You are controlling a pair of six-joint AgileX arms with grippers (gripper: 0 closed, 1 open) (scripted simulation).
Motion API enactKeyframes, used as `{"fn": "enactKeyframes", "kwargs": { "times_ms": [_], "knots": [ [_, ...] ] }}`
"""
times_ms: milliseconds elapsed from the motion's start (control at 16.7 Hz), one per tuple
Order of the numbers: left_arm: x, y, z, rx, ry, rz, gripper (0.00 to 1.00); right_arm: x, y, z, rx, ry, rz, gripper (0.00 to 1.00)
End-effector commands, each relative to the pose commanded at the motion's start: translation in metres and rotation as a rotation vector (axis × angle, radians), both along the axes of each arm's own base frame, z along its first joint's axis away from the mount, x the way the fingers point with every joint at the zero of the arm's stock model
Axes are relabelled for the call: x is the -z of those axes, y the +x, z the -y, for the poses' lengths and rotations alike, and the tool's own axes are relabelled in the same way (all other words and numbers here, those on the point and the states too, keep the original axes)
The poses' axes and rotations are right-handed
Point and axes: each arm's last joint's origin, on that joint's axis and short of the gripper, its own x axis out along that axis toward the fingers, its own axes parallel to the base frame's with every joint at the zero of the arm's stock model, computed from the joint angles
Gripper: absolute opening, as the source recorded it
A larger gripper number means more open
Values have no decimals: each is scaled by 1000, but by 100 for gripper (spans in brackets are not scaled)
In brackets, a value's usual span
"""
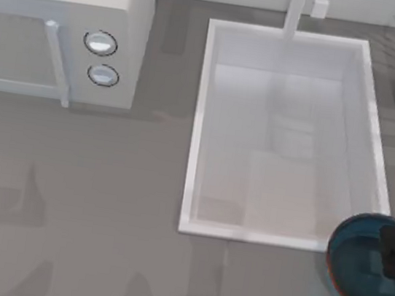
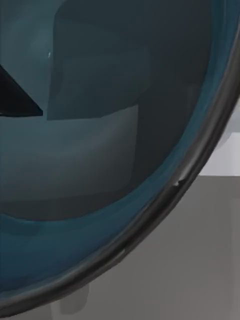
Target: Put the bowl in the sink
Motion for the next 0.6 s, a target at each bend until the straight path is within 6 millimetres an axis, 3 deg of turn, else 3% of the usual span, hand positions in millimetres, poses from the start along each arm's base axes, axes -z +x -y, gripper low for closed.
{"fn": "enactKeyframes", "kwargs": {
  "times_ms": [600],
  "knots": [
    [0, 0, 0, 0, 0, 0, 100, 0, 0, 0, 0, 0, 0, 17]
  ]
}}
